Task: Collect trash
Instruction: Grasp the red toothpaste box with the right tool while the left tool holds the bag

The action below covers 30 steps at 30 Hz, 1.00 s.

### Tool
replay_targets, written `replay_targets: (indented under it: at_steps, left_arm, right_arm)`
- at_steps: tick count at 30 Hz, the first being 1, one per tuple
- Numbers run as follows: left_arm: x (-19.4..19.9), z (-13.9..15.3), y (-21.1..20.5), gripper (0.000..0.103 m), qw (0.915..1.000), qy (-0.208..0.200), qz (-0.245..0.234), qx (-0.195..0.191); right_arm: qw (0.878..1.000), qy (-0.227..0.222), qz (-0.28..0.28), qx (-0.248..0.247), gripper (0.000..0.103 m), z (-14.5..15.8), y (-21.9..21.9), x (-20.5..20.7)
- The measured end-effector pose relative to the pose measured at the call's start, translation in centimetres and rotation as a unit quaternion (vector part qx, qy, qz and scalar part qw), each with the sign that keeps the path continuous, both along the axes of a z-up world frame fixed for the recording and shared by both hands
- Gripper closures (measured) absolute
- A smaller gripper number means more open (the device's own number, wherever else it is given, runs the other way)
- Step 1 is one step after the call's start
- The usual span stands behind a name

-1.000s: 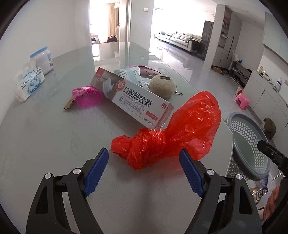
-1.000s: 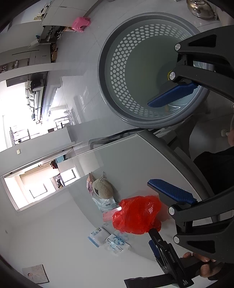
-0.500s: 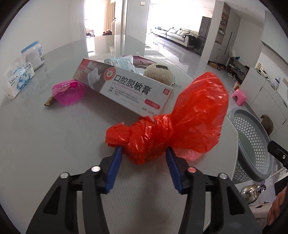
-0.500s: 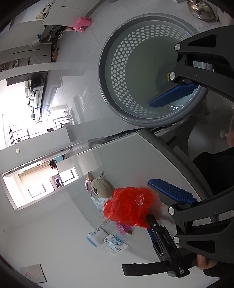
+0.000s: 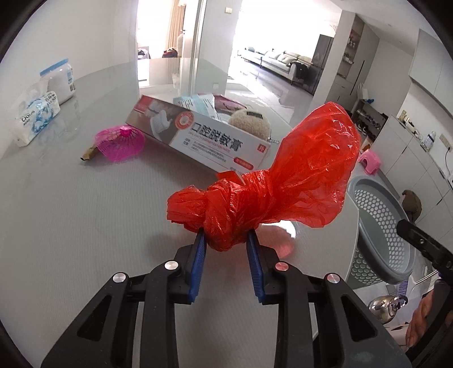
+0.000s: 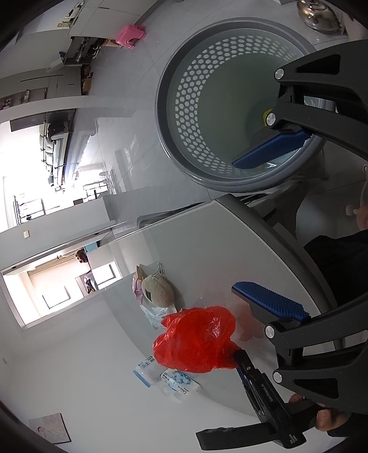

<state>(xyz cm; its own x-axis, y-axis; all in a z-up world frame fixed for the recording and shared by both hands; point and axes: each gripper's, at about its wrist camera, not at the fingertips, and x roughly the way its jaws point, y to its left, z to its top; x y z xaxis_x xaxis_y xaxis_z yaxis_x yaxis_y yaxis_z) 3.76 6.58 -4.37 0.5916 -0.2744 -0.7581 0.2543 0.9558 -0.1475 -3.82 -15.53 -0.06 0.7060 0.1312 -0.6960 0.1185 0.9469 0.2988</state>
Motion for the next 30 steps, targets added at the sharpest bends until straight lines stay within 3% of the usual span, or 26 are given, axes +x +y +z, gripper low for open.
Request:
replay_targets:
  at_steps: [6, 15, 22, 30]
  left_arm:
    - [-0.9, 2.3, 2.3, 0.074, 0.9990, -0.034, 0.031, 0.001]
    - [-0.4, 3.5, 8.1, 0.074, 0.9926, -0.057, 0.106, 0.014]
    - [0.4, 3.5, 12.7, 0.074, 0.9853, -0.060, 0.159, 0.010]
    - [0.9, 2.9, 16.6, 0.074, 0.9784, -0.056, 0.199, 0.006]
  right_arm:
    - [1.000, -0.001, 0.023, -0.005, 0.025, -0.2, 1.8, 1.2]
    - [0.995, -0.021, 0.094, -0.027, 0.025, 1.0, 7.3, 5.5]
    - [0.986, -0.028, 0.155, -0.062, 0.025, 1.5, 12.6, 10.3]
    - [0.968, -0.022, 0.208, -0.136, 0.025, 1.0, 18.5, 15.3]
